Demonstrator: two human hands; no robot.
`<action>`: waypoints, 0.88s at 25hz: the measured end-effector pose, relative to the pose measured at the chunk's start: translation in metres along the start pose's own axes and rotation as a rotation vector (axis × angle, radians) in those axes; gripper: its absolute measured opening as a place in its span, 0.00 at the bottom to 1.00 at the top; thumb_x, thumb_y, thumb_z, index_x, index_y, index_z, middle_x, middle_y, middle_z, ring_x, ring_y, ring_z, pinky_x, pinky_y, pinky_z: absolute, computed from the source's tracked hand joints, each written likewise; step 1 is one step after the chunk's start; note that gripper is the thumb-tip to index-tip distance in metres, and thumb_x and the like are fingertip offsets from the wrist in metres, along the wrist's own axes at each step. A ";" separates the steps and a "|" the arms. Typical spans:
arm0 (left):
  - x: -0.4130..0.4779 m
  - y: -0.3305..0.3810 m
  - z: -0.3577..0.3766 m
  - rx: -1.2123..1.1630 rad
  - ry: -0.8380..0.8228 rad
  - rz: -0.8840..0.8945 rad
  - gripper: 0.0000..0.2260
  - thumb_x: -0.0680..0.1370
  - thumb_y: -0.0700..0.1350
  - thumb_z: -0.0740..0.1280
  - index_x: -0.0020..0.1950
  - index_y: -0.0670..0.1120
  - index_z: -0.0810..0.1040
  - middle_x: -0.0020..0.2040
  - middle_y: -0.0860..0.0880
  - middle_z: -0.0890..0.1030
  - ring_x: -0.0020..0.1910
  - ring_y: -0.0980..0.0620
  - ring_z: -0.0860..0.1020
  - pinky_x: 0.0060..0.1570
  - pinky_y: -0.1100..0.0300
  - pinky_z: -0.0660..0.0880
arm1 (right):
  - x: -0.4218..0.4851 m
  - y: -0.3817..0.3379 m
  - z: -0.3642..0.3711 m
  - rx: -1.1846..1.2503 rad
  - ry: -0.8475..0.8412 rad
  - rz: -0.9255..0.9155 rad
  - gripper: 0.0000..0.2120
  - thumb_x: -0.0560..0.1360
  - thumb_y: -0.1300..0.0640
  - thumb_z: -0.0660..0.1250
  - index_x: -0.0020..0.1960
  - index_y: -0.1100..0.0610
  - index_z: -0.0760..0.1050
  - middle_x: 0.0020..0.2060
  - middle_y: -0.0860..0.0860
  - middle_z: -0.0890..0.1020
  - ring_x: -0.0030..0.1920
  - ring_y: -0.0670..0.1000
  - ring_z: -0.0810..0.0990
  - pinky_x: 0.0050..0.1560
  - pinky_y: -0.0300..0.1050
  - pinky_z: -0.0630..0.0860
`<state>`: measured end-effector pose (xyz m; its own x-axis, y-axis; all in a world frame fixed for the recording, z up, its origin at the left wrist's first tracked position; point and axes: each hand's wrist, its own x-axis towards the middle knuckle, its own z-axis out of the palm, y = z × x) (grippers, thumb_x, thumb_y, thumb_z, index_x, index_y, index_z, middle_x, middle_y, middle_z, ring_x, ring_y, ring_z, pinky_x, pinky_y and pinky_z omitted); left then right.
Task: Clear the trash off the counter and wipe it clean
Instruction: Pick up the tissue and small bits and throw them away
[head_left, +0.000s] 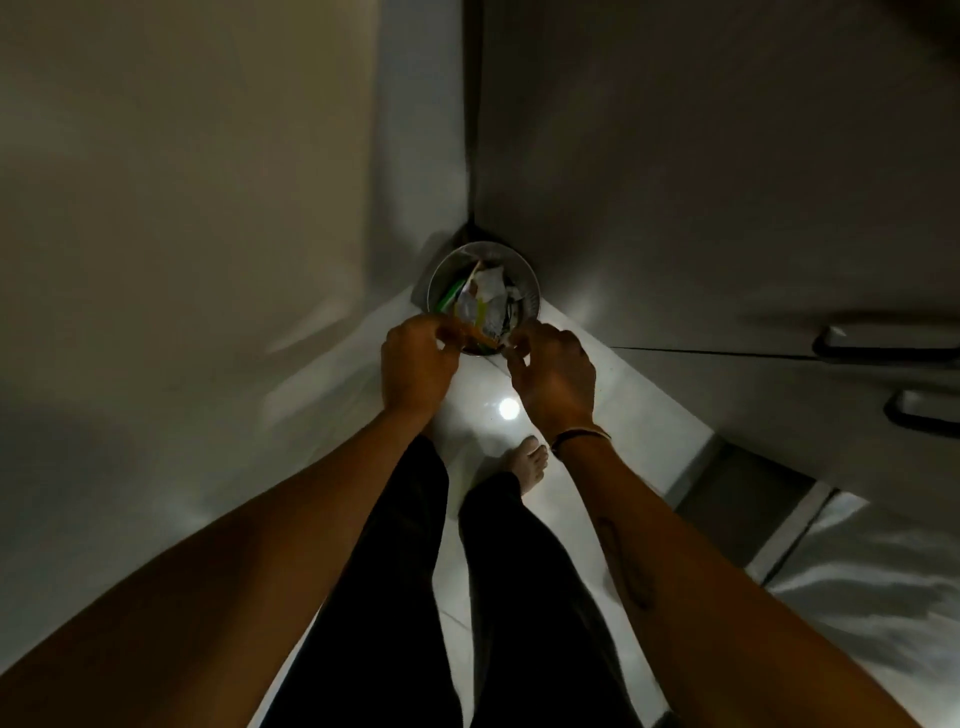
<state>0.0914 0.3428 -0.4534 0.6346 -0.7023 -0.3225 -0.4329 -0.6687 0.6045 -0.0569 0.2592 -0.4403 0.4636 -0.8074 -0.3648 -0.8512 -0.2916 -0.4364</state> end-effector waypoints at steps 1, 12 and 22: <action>0.019 -0.012 0.024 0.031 -0.005 -0.011 0.07 0.78 0.45 0.75 0.52 0.42 0.87 0.49 0.42 0.89 0.48 0.44 0.86 0.51 0.45 0.85 | 0.021 0.008 0.021 -0.006 0.012 0.008 0.11 0.82 0.49 0.68 0.58 0.55 0.81 0.51 0.54 0.87 0.52 0.56 0.83 0.48 0.49 0.82; 0.046 -0.050 0.058 0.165 -0.059 0.070 0.10 0.80 0.47 0.73 0.56 0.43 0.85 0.56 0.42 0.87 0.51 0.42 0.86 0.47 0.55 0.79 | 0.035 0.039 0.072 0.019 -0.021 0.085 0.16 0.81 0.52 0.69 0.66 0.55 0.79 0.60 0.56 0.85 0.63 0.60 0.80 0.59 0.52 0.79; -0.042 0.070 -0.067 0.447 -0.129 0.447 0.37 0.83 0.68 0.52 0.85 0.45 0.58 0.84 0.43 0.62 0.84 0.41 0.58 0.80 0.46 0.58 | -0.056 -0.013 -0.084 -0.113 0.087 -0.058 0.42 0.81 0.29 0.46 0.85 0.54 0.46 0.85 0.54 0.46 0.85 0.58 0.41 0.85 0.58 0.42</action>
<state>0.0767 0.3418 -0.3484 0.2610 -0.9419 -0.2114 -0.8805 -0.3221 0.3479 -0.0924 0.2649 -0.3457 0.4936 -0.8277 -0.2669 -0.8483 -0.3908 -0.3572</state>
